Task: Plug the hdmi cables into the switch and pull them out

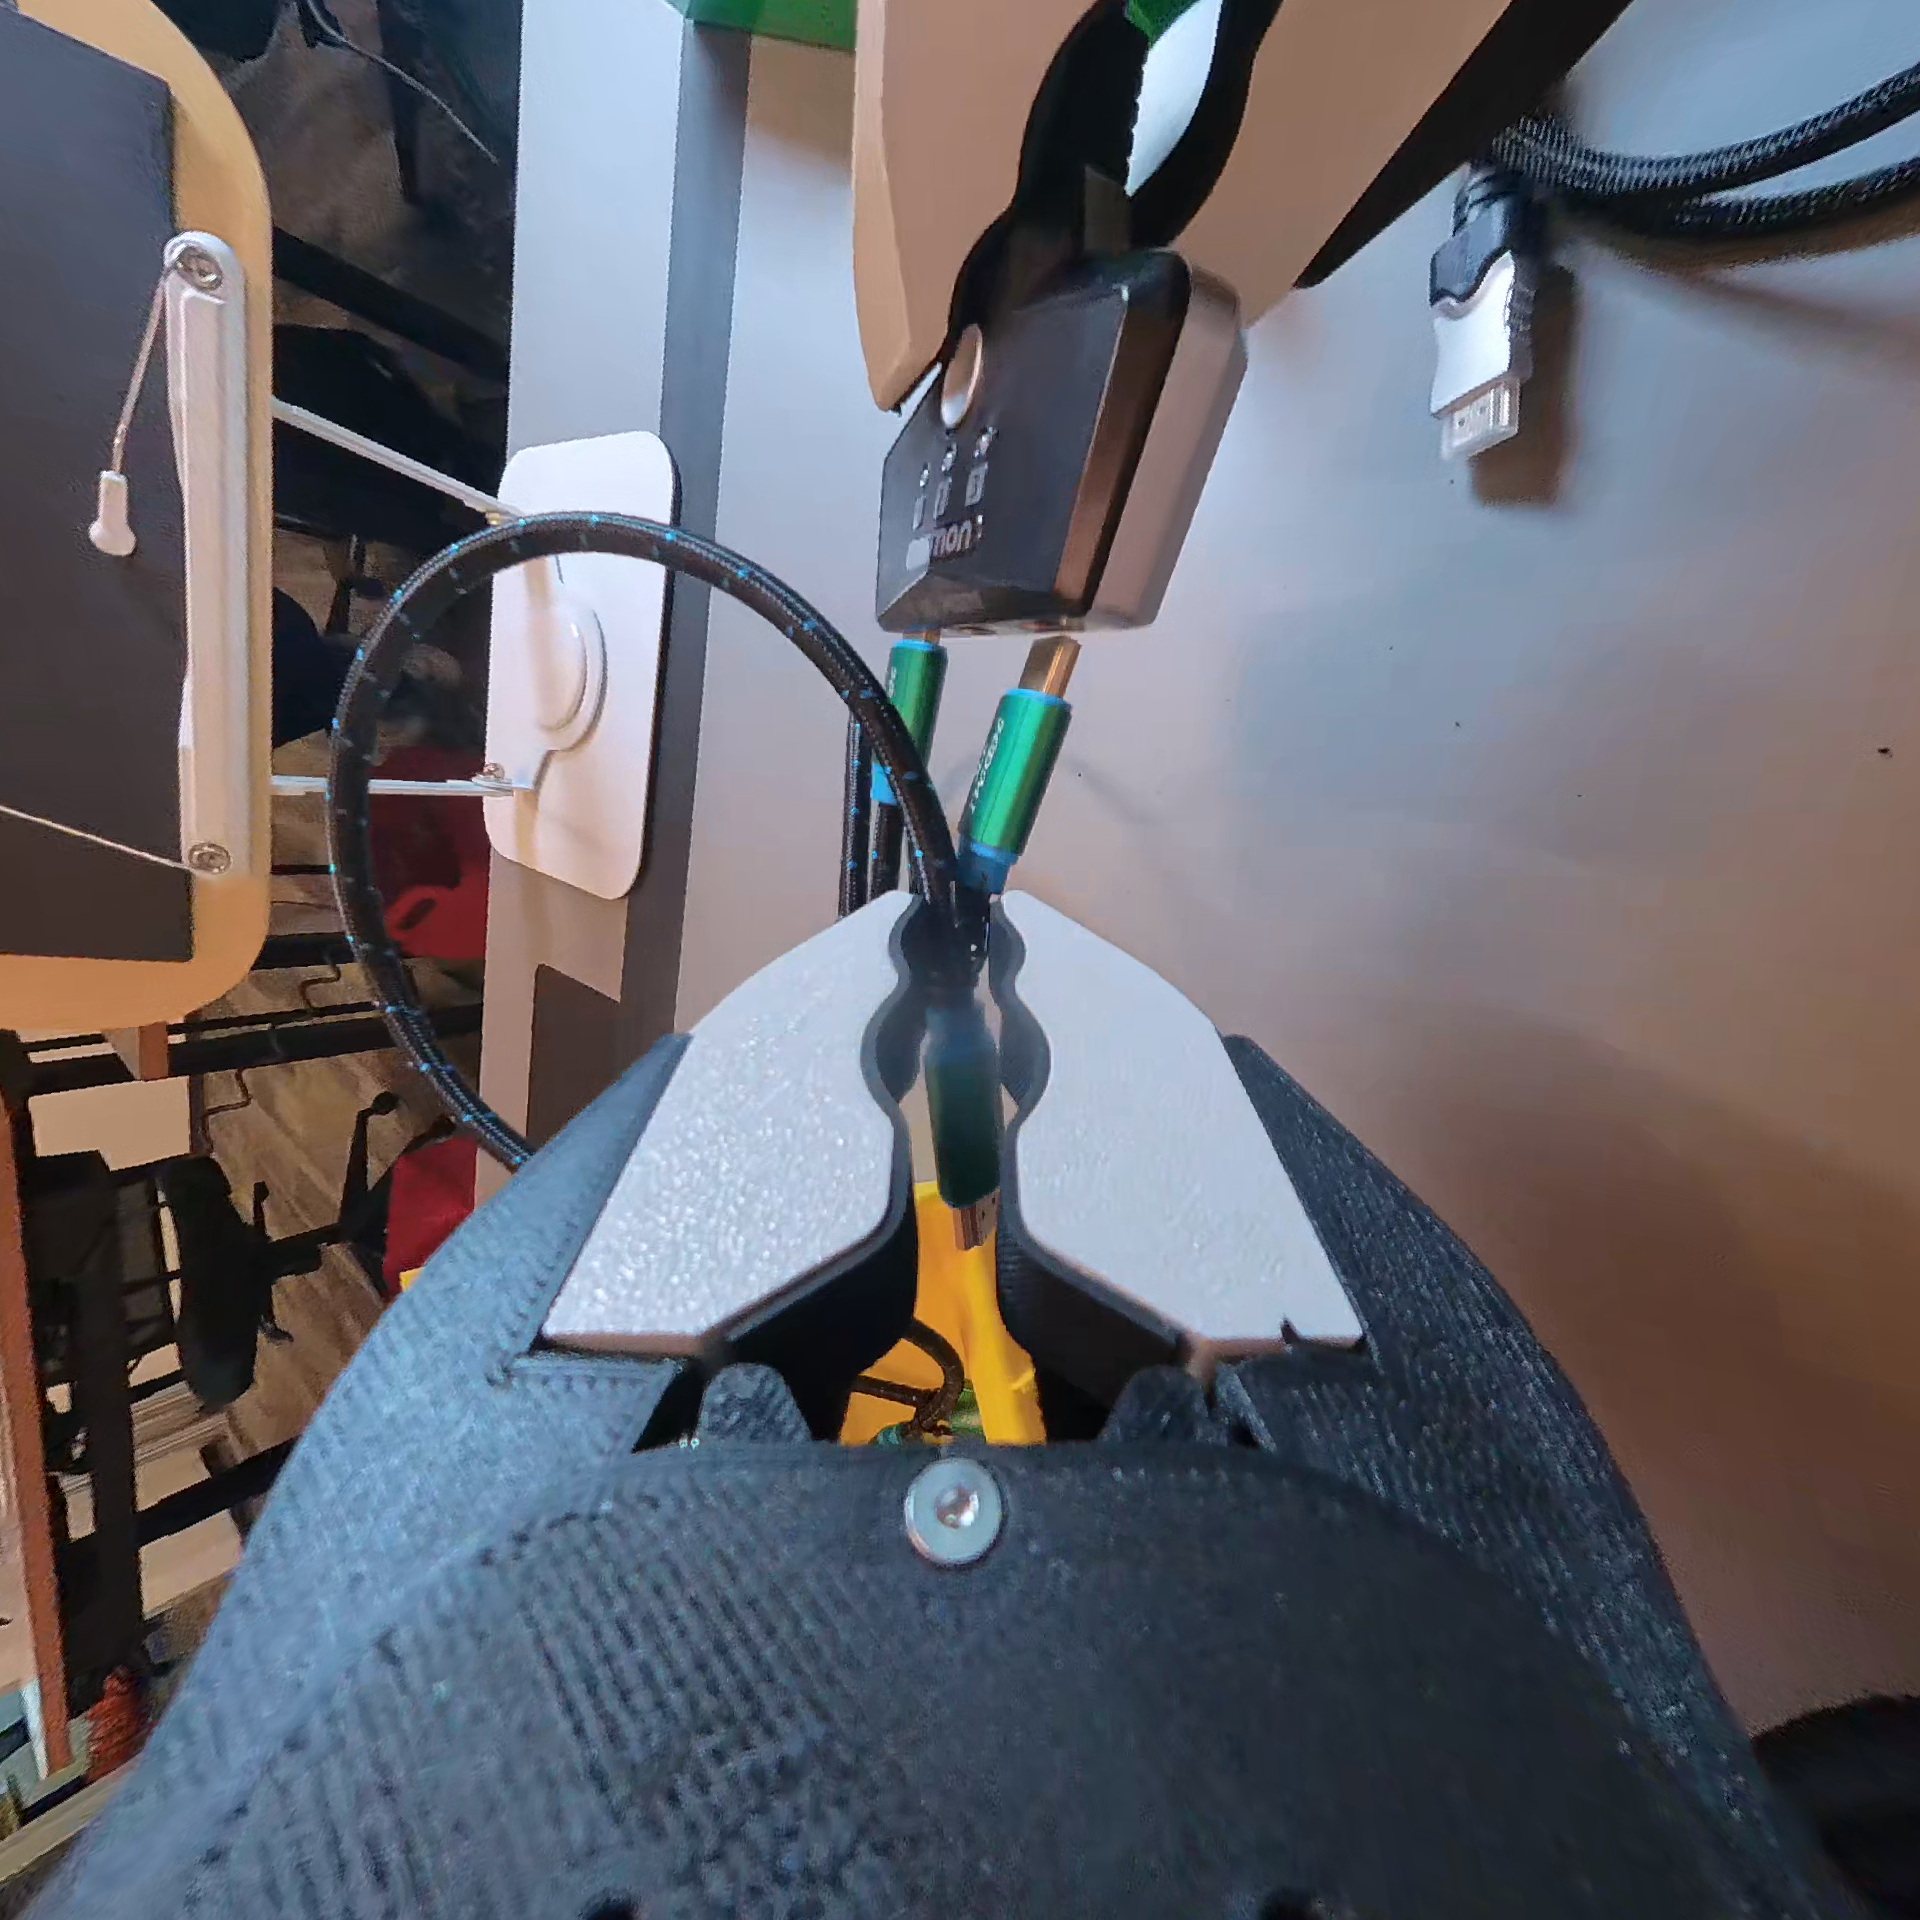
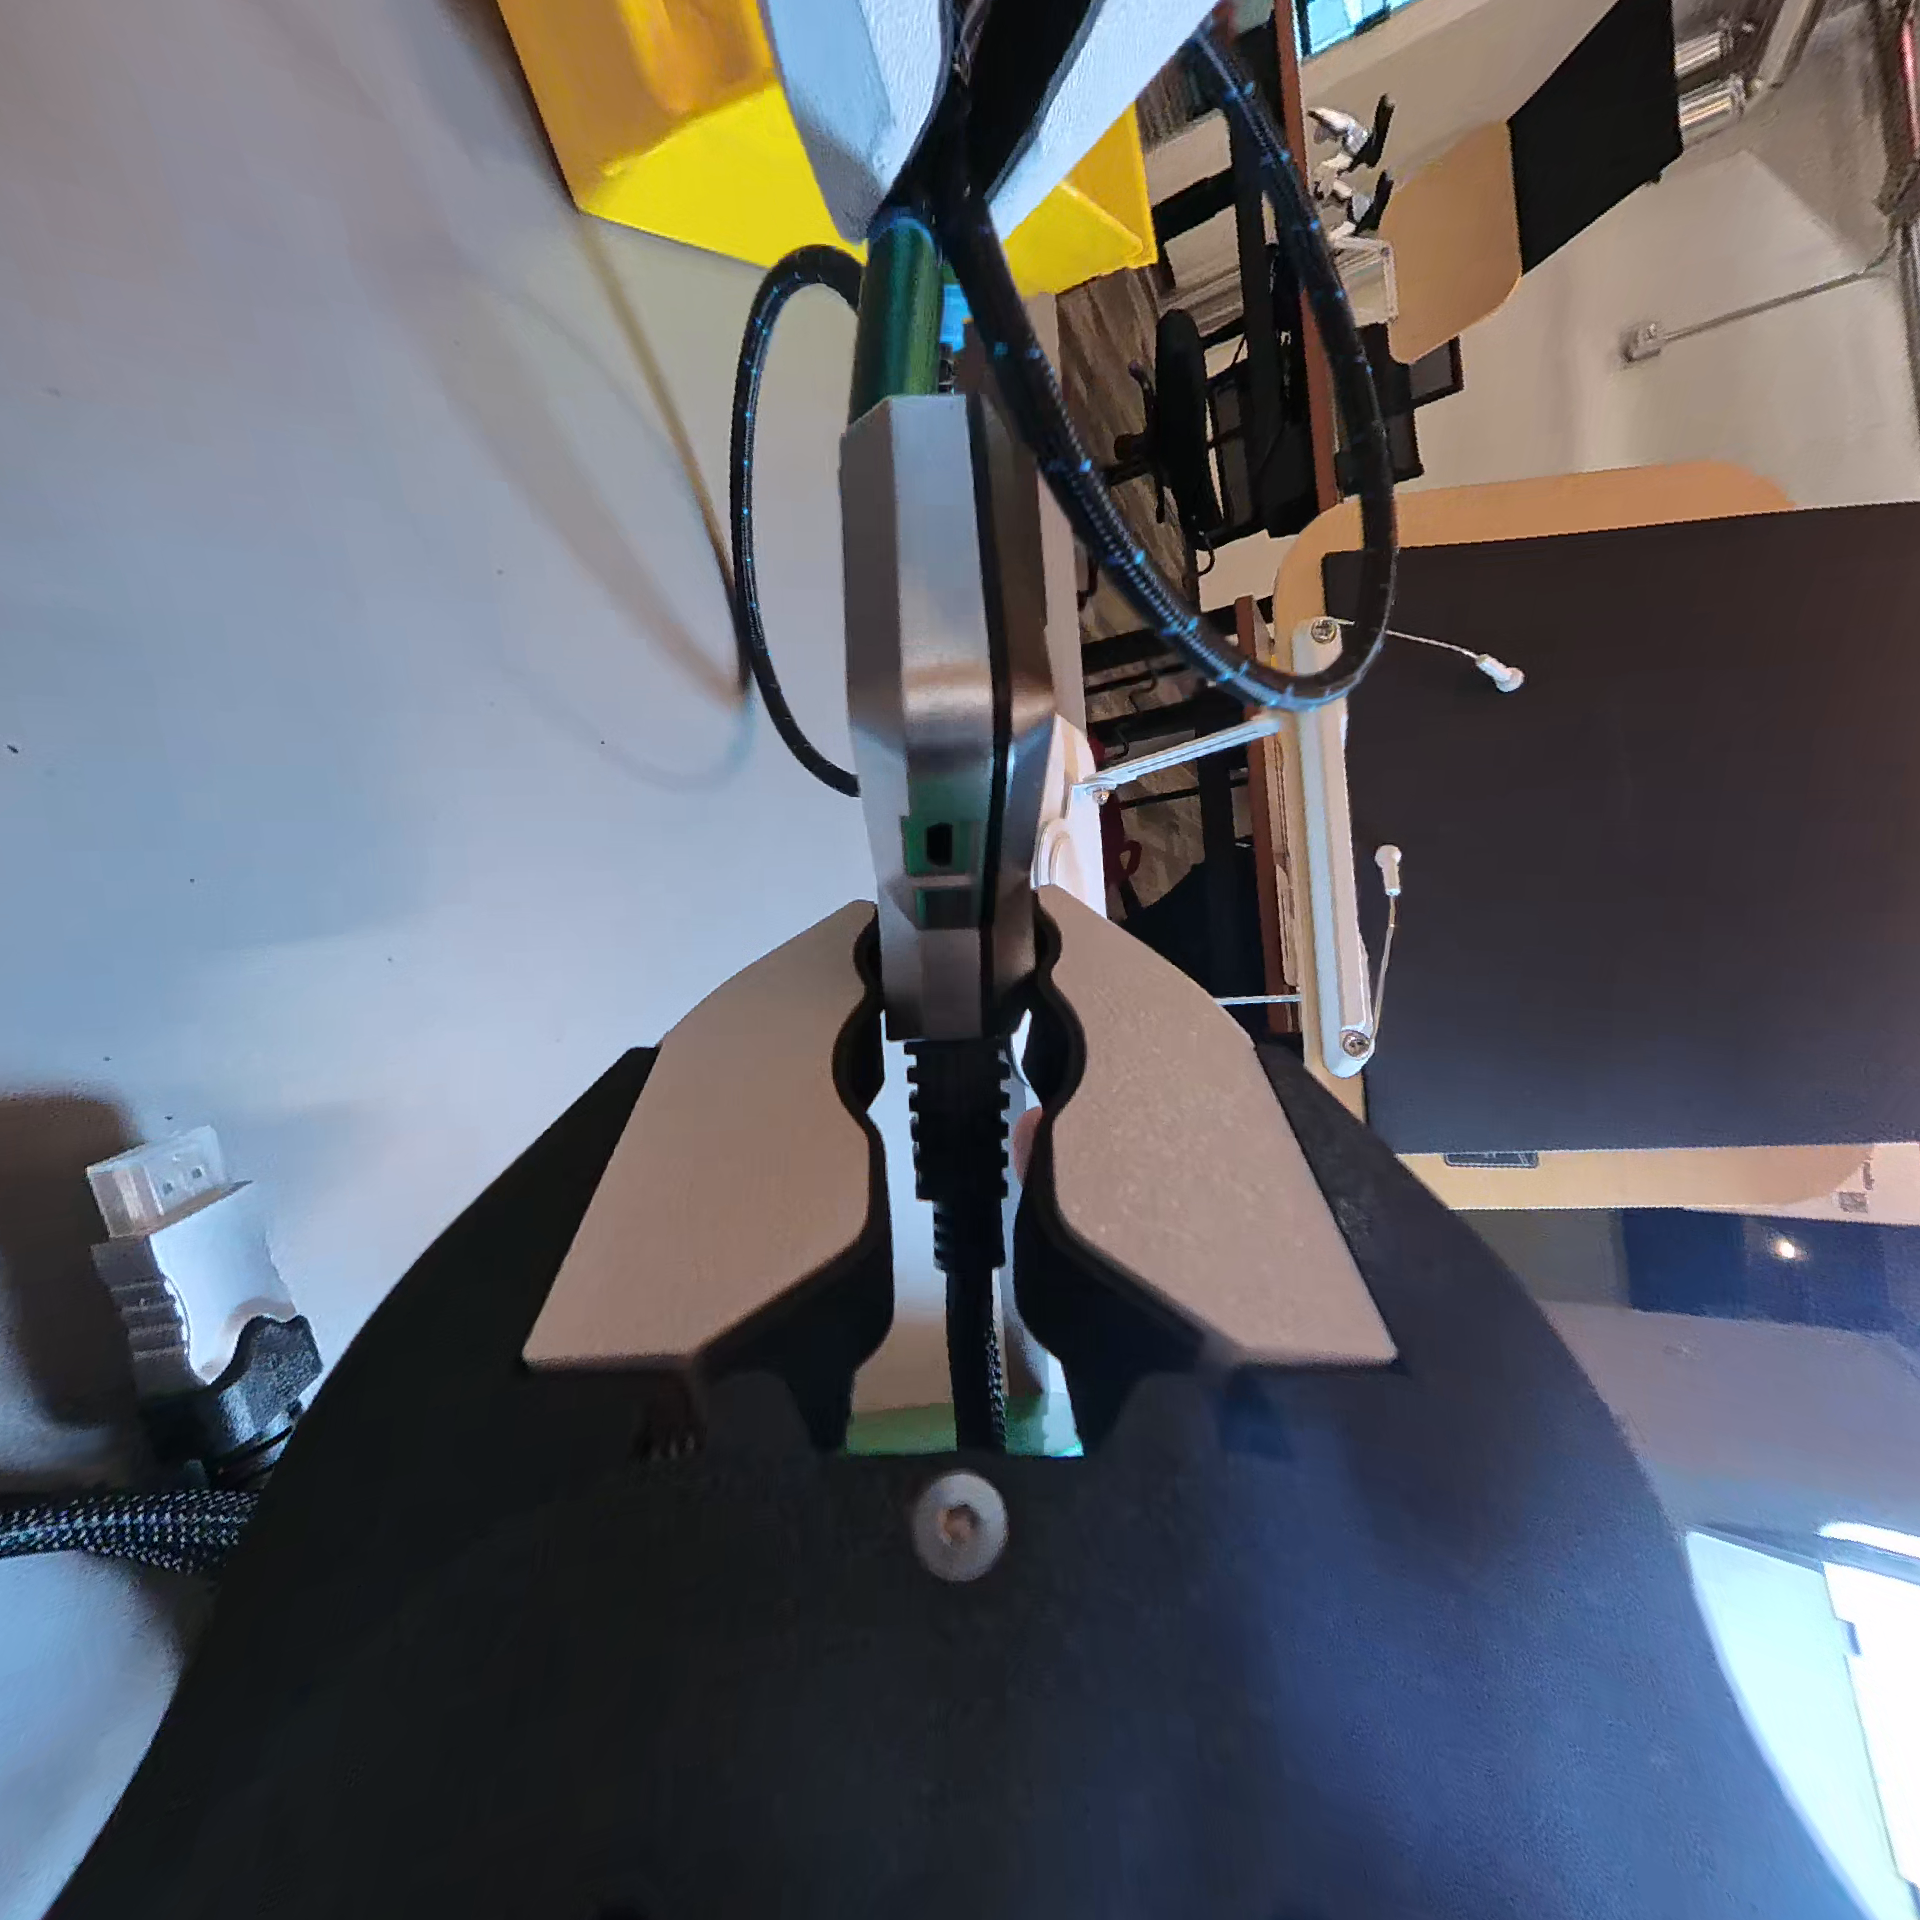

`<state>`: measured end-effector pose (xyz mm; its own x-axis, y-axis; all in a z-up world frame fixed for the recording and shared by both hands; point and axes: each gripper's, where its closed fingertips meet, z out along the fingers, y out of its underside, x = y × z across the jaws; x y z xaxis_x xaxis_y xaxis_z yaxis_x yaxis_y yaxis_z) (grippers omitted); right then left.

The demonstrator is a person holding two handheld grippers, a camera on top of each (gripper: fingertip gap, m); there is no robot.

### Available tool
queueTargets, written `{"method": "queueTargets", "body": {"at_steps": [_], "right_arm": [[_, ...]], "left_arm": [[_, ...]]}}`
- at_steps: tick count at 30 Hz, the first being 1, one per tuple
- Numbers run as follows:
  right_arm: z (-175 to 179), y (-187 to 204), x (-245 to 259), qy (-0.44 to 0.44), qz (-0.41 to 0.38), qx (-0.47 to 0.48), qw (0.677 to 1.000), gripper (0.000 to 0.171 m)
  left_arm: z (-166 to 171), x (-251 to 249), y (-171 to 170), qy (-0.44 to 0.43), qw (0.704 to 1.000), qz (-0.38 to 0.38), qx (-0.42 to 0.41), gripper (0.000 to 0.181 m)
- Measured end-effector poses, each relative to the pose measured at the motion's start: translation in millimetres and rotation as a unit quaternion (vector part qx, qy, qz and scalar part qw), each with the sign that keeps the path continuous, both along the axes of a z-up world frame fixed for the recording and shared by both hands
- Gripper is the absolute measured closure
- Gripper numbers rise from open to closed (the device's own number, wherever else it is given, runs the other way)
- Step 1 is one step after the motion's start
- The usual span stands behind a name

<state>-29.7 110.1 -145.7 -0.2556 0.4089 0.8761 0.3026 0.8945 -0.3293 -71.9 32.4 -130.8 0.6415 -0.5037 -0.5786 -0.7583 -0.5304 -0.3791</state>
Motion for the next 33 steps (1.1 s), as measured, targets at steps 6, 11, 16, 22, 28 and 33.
{"method": "queueTargets", "body": {"at_steps": [6,11,16,22,28,33], "right_arm": [[5,-1,1,0.025,0.013,-0.01,1.0,0.148],[4,5,0,0.029,0.0,-0.005,1.0,0.148],[3,9,0,0.028,-0.015,-0.006,0.999,0.148],[1,14,2,0.02,-0.029,-0.026,0.999,0.148],[-3,15,2,0.004,-0.042,-0.025,0.999,0.148],[-3,15,2,-0.011,-0.061,-0.04,0.997,0.148]], "left_arm": [[12,6,-2,-0.034,0.999,-0.012,0.019,0.17],[12,6,1,-0.043,0.999,-0.005,0.027,0.17],[12,4,6,-0.024,0.999,0.008,0.041,0.171],[16,9,11,-0.01,0.998,-0.007,0.062,0.171],[11,8,14,0.011,0.998,-0.008,0.06,0.171],[9,7,14,-0.008,0.998,-0.005,0.057,0.171]]}}
